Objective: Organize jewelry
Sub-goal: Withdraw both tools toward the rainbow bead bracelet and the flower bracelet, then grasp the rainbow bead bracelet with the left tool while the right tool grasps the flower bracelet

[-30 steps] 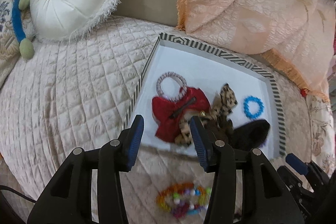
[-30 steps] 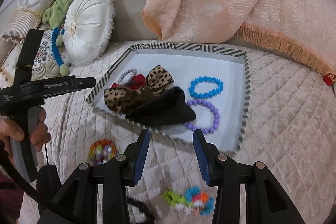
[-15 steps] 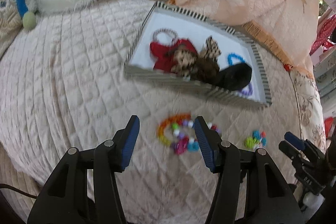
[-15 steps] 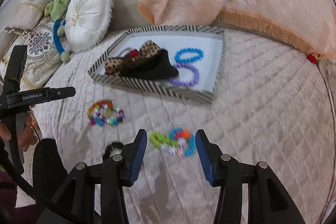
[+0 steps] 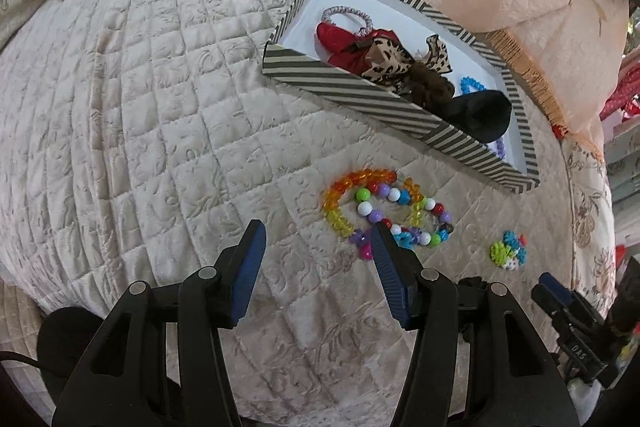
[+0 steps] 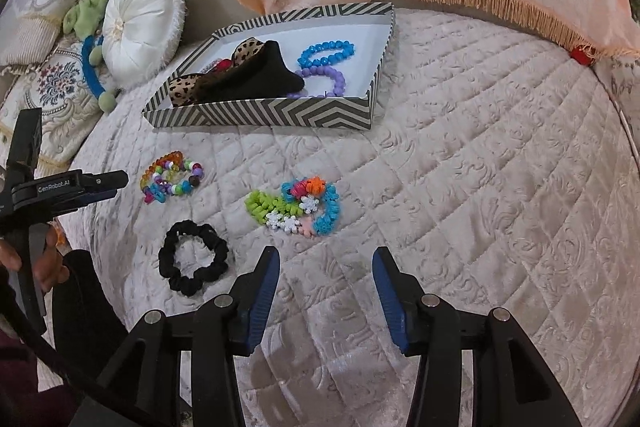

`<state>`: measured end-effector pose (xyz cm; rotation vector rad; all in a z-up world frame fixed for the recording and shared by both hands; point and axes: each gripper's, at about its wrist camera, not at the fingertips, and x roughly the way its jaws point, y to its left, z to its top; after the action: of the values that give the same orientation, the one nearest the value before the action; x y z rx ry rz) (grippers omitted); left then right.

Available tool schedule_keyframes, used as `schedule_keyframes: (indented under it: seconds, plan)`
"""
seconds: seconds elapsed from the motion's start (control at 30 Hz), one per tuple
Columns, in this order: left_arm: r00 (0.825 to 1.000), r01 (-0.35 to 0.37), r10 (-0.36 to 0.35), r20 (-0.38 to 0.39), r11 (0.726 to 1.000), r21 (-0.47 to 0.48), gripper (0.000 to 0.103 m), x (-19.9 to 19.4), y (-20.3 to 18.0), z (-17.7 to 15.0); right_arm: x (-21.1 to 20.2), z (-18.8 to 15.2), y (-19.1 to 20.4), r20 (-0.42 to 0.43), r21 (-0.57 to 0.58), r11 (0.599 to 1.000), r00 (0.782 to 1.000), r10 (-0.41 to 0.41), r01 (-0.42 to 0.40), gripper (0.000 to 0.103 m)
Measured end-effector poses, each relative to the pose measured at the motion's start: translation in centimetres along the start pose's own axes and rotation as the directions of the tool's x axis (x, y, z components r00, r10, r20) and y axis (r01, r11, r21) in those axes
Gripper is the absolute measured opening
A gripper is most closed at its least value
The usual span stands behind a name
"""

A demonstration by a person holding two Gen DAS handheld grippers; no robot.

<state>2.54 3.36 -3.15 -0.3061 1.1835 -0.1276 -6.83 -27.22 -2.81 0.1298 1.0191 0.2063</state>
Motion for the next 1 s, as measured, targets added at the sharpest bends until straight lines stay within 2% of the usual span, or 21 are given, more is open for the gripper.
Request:
schedule_keyframes:
  seconds: [0.17, 0.5, 0.73, 1.0]
  plan:
    - [1.000, 0.010, -0.010, -0.006, 1.000, -0.019, 0.054, 0.5, 0.1, 0.7, 0.6, 0.1, 0.6, -0.012, -0.012, 1.000, 1.000, 0.008, -0.008, 0.046]
    - [1.000, -0.014, 0.014, -0.010, 0.999, -0.046, 0.054, 2.3, -0.8, 1.5, 1.2, 0.9, 0.9, -0.004, -0.019, 1.000, 1.000, 0.009, -0.009, 0.046]
    - [0.999, -0.037, 0.037, -0.017, 0.999, -0.029, 0.054, 3.1, -1.0, 1.4, 2.6, 2.0, -0.6, 0.017, -0.006, 1.000, 0.999, -0.031, 0.031, 0.046]
    - [0.997, -0.076, 0.076, -0.006, 0.997, 0.006, 0.054, 4.1, -1.8, 1.8, 4.9, 3.0, 0.7, 0.042, -0.118, 0.988, 0.995, -0.095, 0.099, 0.038]
